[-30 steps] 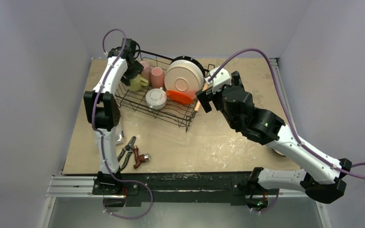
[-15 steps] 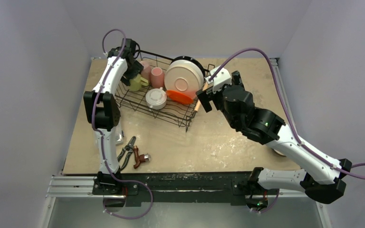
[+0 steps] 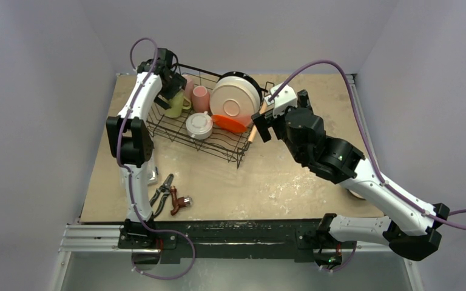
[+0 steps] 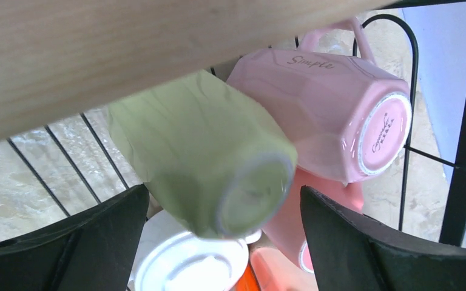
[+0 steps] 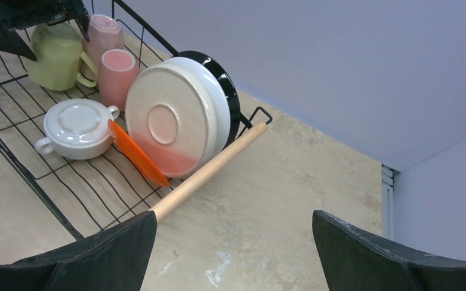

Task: Load the mixed dishes into the dish rack
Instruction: Turn the cup upside down in the dish rack.

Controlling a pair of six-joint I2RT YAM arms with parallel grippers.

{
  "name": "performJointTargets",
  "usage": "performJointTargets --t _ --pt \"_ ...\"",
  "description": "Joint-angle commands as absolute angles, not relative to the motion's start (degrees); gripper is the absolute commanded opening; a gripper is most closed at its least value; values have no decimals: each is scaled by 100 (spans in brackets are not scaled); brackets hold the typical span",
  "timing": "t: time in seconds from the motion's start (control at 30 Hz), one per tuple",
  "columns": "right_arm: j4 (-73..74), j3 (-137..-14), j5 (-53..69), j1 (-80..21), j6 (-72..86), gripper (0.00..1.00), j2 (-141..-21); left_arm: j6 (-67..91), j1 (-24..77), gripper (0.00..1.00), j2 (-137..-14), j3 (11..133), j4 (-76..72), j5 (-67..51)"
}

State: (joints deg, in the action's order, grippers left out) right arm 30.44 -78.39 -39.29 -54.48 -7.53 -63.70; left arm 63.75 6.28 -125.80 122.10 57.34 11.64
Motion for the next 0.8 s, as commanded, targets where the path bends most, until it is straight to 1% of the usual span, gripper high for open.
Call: performJointTargets --t 0.0,0.17,0.43,0.6,0.77 --pt "2918 -7830 -3877 -5398 -603 99 -6269 6687 453 94 -12418 12144 5256 727" --pt "2896 -7789 -3851 -5376 -569 99 -6237 6667 440 90 -12344 12039 5245 770" --pt "2855 -7727 -3806 -5326 -562 99 -6197 6259 431 94 -12087 11825 5030 723" --pt "2788 -7692 -3759 -5309 -553 99 -6197 6049 422 95 -11774 11592 4830 666" --pt "2714 -7670 -3702 -5300 -546 99 -6209 5965 422 95 -11602 11533 4930 517"
